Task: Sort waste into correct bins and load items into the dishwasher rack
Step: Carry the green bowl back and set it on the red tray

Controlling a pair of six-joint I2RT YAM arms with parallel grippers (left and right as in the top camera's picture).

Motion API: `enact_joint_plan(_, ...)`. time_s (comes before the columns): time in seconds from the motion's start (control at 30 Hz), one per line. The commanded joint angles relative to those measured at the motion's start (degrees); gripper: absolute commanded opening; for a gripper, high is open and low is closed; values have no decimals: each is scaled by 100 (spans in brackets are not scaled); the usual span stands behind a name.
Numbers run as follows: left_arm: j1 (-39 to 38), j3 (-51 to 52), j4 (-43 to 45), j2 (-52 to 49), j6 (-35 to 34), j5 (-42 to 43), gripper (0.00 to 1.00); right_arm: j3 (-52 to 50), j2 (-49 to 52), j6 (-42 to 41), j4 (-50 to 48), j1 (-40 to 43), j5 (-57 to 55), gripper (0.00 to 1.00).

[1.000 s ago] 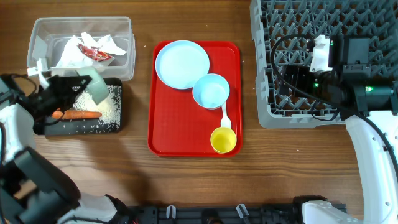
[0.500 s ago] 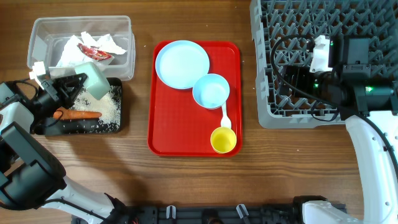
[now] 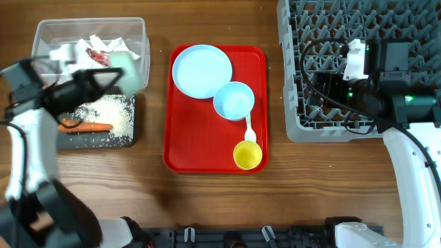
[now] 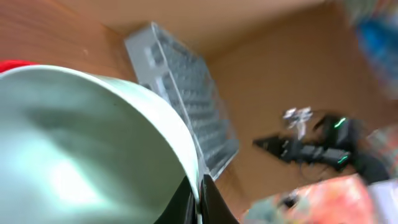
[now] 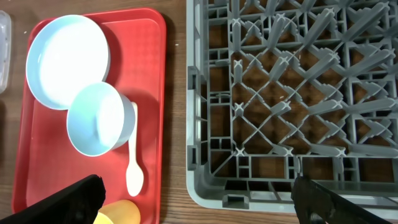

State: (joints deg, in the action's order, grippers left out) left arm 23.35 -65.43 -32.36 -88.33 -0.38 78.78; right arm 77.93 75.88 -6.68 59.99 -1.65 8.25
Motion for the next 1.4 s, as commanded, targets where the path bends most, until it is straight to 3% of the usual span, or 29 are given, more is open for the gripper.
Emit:
enact_joint_plan(0.0,-1390,-63,-297,669,-9,-2315,4,118,55,-85,-15,24,-101,100)
enact_joint_plan(0.23,-3777,-57,-994,448,-208,-5626,4,118,55,-83,-28,24,-101,100)
enact_joint_plan(0.37,-4782,-57,-1060,-15,-203,-6616,4,118,55,-85,-35,24,-101,100)
enact_joint_plan(0.53,-5517,-57,-1064,-750,-210,-7193,4,118,55,-85,-11,24,-101,100)
enact_joint_plan(0.8,-5593,-57,-1102,-1327,-402,-7353,4,118,55,-85,4,24,-101,100)
enact_joint_plan(0.87,-5593,-57,-1099,-1327,-400,-7353,15,118,55,-85,4,24,-101,100)
enact_joint_plan(0.93,-5593,-59,-1097,-1327,-400,-7353,35,118,55,-85,4,24,-101,100)
enact_joint_plan(1.03,-5593,-72,-1108,-1320,-400,-7350,55,118,55,-85,-7,24,-101,100)
enact_joint_plan(1.17,-5593,-382,-1362,-1298,-402,-7350,64,118,55,-83,-37,24,-101,100)
enact_joint_plan(1.37,-5593,-1246,-1956,-1281,-398,-7350,70,118,55,-85,-39,24,-98,100)
